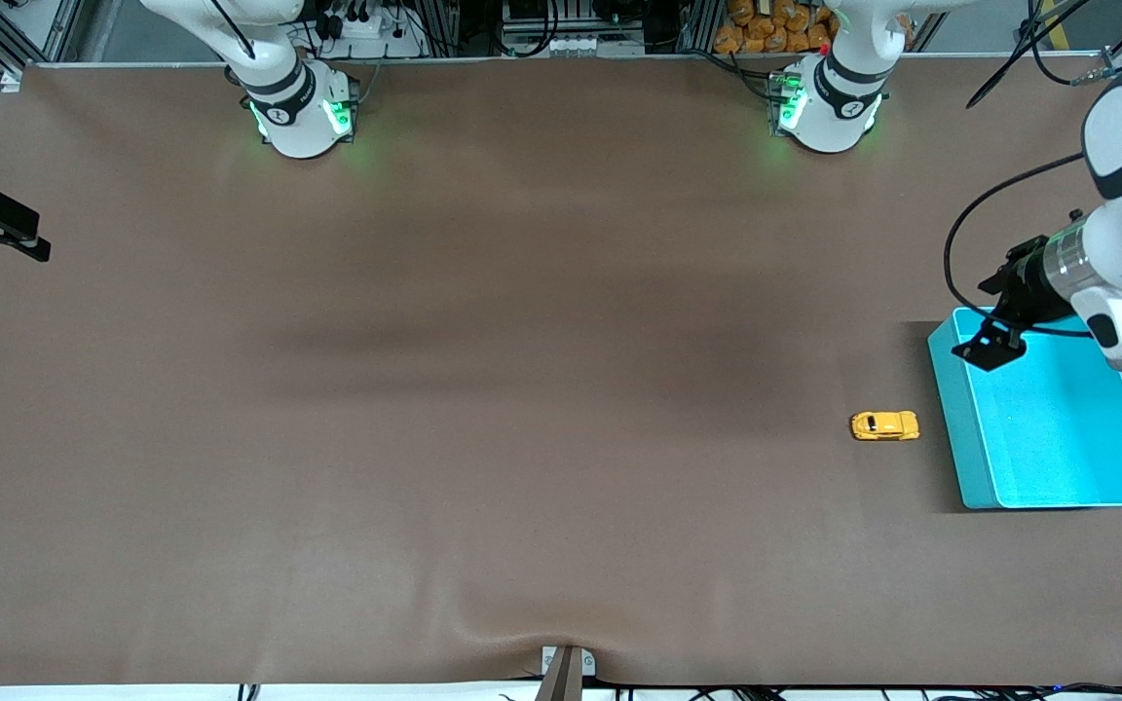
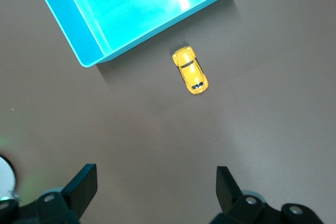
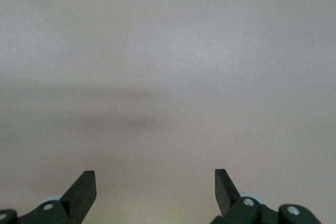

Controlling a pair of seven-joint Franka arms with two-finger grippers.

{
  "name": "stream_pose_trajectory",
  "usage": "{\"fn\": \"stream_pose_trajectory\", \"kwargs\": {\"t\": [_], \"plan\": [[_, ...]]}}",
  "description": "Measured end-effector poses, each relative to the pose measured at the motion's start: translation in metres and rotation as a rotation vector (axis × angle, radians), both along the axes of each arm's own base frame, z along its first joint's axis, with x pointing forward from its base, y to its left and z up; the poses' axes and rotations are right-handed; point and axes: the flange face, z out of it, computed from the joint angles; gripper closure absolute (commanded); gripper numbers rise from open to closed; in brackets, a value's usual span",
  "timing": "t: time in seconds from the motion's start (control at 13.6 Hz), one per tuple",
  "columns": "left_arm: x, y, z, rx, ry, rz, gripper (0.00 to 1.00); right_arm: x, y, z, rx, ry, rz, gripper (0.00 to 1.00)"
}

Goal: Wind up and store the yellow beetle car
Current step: 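Move the left gripper over the cyan bin toward the car, then lower the left gripper onto the yellow car and close it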

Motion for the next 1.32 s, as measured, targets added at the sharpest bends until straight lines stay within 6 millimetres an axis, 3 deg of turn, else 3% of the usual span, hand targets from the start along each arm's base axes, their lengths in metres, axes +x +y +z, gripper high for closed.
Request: {"fn": "stream_pose_trajectory", "kwargs": {"t": [0.51, 0.81, 1.32], "plan": [[0.03, 0.0, -0.053, 0.007, -0.034, 0.303, 0.0, -0.02, 0.015, -0.009, -0.008, -0.059, -0.052, 0.0], [0.041, 0.003, -0.086, 0.012, -0.024, 0.408, 0.0, -0.02, 0.022, -0.007, -0.007, -0.069, -0.045, 0.0], [0.031, 0.033, -0.16, 0.011, -0.047, 0.457, 0.0, -0.019, 0.022, -0.005, -0.007, -0.083, -0.045, 0.0]]}}
